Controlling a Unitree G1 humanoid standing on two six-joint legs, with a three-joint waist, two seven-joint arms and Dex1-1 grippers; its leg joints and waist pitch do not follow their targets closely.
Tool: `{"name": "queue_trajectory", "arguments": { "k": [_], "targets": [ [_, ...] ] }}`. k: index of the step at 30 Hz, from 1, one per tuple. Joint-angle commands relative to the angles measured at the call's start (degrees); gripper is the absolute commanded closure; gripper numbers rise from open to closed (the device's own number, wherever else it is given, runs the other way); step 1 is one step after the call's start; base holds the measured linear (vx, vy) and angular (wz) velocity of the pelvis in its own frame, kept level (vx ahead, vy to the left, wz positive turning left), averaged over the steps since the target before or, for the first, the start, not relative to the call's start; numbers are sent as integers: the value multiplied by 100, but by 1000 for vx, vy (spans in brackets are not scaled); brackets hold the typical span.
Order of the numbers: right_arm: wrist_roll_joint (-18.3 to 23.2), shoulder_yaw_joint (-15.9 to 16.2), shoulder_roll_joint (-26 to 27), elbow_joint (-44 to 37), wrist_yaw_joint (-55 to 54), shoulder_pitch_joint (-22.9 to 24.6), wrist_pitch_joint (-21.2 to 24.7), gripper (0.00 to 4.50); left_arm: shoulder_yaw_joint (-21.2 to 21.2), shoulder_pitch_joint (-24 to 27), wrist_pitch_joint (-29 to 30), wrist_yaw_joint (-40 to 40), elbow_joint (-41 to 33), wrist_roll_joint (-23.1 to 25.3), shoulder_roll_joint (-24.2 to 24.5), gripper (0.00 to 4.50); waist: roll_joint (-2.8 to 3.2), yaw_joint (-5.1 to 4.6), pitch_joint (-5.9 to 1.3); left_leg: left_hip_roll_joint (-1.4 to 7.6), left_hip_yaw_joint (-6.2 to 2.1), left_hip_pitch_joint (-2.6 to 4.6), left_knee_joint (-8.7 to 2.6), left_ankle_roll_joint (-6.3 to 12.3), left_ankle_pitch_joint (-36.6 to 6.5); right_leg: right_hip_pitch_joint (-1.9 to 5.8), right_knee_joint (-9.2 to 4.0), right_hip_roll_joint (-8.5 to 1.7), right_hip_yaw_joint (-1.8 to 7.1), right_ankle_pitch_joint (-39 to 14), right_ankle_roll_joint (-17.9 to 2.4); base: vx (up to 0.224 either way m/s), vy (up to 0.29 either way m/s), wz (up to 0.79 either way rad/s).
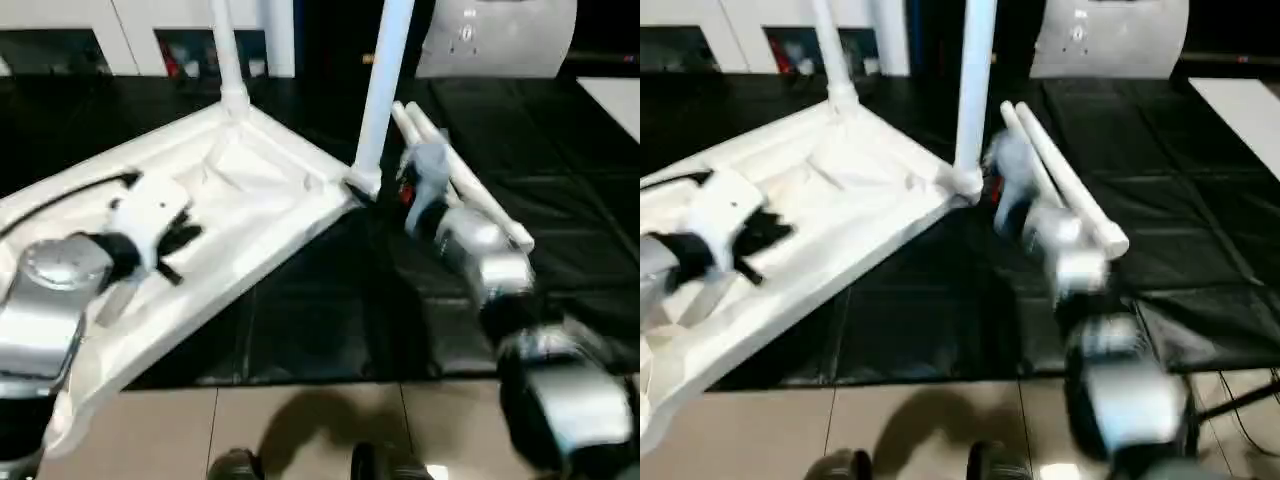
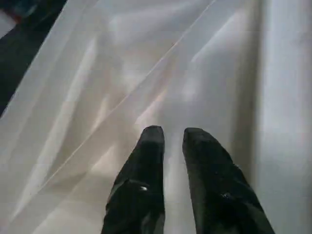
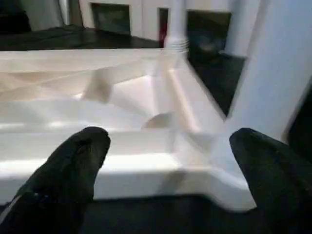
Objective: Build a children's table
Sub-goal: Rotate table base
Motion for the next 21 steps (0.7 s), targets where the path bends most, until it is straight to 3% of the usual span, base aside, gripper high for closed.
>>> {"name": "queue_trajectory", "arguments": {
  "k": [1, 2, 3, 4, 6, 10, 14, 16, 19, 21],
  "targets": [
    [27, 246, 80, -787, -175, 424, 571, 0, -23, -2, -13, 131, 203, 154, 109, 404, 183, -3, -401, 34, 26, 104, -398, 162, -1388, 355, -419, -273, 237, -1362, -1098, 0, 0, 0],
    [27, 246, 80, -787, -175, 424, 571, 0, -23, -2, -13, 131, 203, 154, 109, 404, 157, -5, -404, 34, 33, 108, -406, 154, -1432, 351, -436, -270, 237, -1387, -1071, 0, 0, 0],
    [-75, 356, 195, -1085, -309, 677, 844, 0, -45, 14, -27, 269, 398, 279, 201, 410, 196, -8, -412, 35, 14, 114, -412, 103, -1513, 352, -421, -282, 235, -1430, -1090, 0, 0, 0],
    [-133, 399, 256, -1179, -345, 761, 931, 0, -71, 25, -62, 363, 523, 370, 278, 417, 176, -12, -405, 33, 23, 112, -415, 97, -1569, 343, -447, -276, 236, -1467, -1064, 0, 0, 0],
    [-226, 464, 344, -1218, -397, 820, 966, 0, -128, 39, -169, 498, 758, 549, 425, 444, 203, -26, -401, 20, 1, 109, -424, 42, -1772, 334, -445, -286, 233, -1688, -993, 0, 0, 0],
    [-370, 619, 408, -1325, -548, 847, 1162, 0, -252, 45, -405, 596, 1253, 798, 622, 448, 202, -30, -399, 29, -6, 136, -430, -14, -1813, 311, -463, -302, 251, -1768, -935, 0, 0, 0],
    [-486, 713, 568, -1087, -779, 695, 1299, 0, -464, 111, -519, 207, 1677, 626, 621, 448, 213, -21, -407, 34, -4, 143, -434, -55, -1797, 303, -444, -312, 266, -1563, -1032, 0, 0, 0],
    [-551, 730, 631, -944, -863, 639, 1303, 0, -577, 122, -563, 21, 1773, 553, 617, 448, 191, -8, -427, 43, -4, 133, -439, -68, -1677, 320, -421, -324, 274, -1442, -1077, 0, 0, 0],
    [-755, 796, 754, -391, -1083, 447, 1289, 0, -711, 102, -614, -573, 1723, 251, 587, 448, 201, -16, -435, 43, -5, 132, -435, -116, -1658, 332, -407, -341, 281, -1306, -1188, 0, 0, 0],
    [-802, 806, 781, -210, -1140, 380, 1255, 0, -759, 69, -613, -871, 1589, 79, 585, 448, 168, -8, -447, 44, 17, 144, -427, -123, -1612, 337, -401, -347, 291, -1263, -1234, 0, 0, 0]
  ]
}}
